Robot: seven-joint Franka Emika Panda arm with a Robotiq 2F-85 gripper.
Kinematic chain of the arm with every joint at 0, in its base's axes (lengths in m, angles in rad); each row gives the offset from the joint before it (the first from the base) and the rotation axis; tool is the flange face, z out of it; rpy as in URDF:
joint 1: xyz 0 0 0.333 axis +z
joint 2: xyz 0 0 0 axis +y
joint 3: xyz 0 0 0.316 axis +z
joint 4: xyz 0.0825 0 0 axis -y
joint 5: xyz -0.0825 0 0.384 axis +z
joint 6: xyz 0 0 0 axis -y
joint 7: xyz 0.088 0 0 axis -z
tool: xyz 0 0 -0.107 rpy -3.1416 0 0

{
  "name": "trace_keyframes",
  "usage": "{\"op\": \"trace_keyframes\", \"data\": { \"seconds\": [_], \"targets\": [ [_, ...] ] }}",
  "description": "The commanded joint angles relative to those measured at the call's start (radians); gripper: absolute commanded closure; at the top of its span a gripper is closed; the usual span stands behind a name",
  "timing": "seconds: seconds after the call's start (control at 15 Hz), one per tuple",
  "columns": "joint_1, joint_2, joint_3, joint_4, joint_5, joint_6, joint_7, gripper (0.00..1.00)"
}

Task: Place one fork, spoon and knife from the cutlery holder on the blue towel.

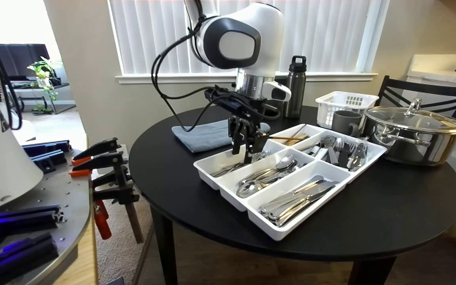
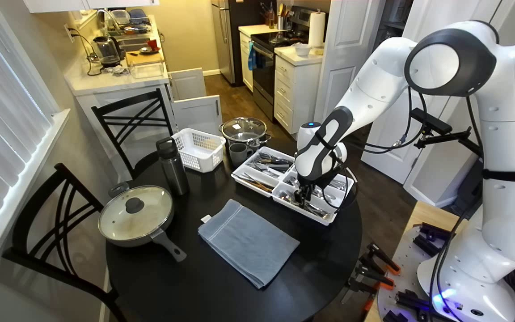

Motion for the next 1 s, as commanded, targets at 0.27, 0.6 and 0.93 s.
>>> {"op": "trace_keyframes", "data": {
  "seconds": [0.27,0.6,0.93],
  "targets": [
    [0.066,0.102,-0.052,0.063,-0.061,-0.021,0.092,0.64],
    [0.064,0.084,-0.060,0.077,-0.065,-0.043,0.093,0.90],
    [0.067,0.073,-0.061,0.081,-0.067,-0.046,0.092,0.99]
  ]
}}
